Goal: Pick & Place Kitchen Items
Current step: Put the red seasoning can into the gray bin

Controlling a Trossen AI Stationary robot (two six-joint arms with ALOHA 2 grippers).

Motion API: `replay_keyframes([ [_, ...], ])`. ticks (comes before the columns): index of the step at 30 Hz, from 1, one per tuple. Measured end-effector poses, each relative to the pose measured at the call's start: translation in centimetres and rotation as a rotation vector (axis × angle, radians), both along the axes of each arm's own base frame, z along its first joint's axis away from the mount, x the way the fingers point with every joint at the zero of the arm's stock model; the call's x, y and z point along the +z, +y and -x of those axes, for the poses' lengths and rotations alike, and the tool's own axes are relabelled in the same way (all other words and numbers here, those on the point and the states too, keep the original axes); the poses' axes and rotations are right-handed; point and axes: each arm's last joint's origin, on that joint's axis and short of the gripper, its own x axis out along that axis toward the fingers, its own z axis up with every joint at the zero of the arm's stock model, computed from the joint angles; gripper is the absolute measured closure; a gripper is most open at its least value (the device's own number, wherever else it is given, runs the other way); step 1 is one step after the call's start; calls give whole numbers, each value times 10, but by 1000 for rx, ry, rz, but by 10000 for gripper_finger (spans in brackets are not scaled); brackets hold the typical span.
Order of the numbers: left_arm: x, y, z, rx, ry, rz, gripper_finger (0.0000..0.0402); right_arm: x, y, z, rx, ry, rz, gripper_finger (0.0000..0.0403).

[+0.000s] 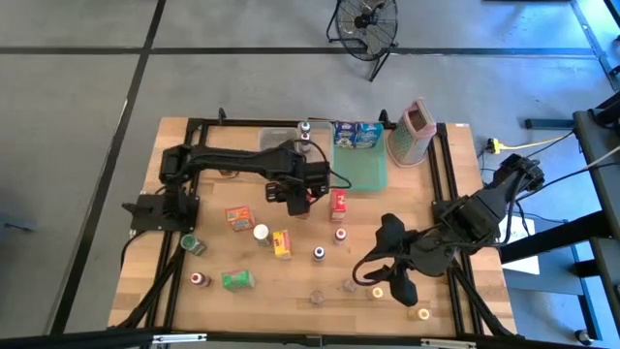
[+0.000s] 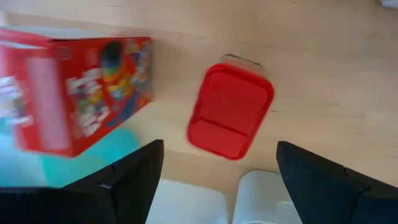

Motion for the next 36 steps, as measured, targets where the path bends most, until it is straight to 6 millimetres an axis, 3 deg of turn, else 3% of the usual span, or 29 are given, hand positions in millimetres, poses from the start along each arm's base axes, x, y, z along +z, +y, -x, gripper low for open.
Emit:
replay_keyframes([
  [18,-7,3,-2,-17,14,4,94,-4,-7,-1,36,18,91,213],
  [28,-1,3,-21,248,-221,51,94,-3,-8,-2,43,13,103,213],
  [36,-6,-7,-9,35,-54,-44,94,-3,-8,-2,44,13,103,213],
])
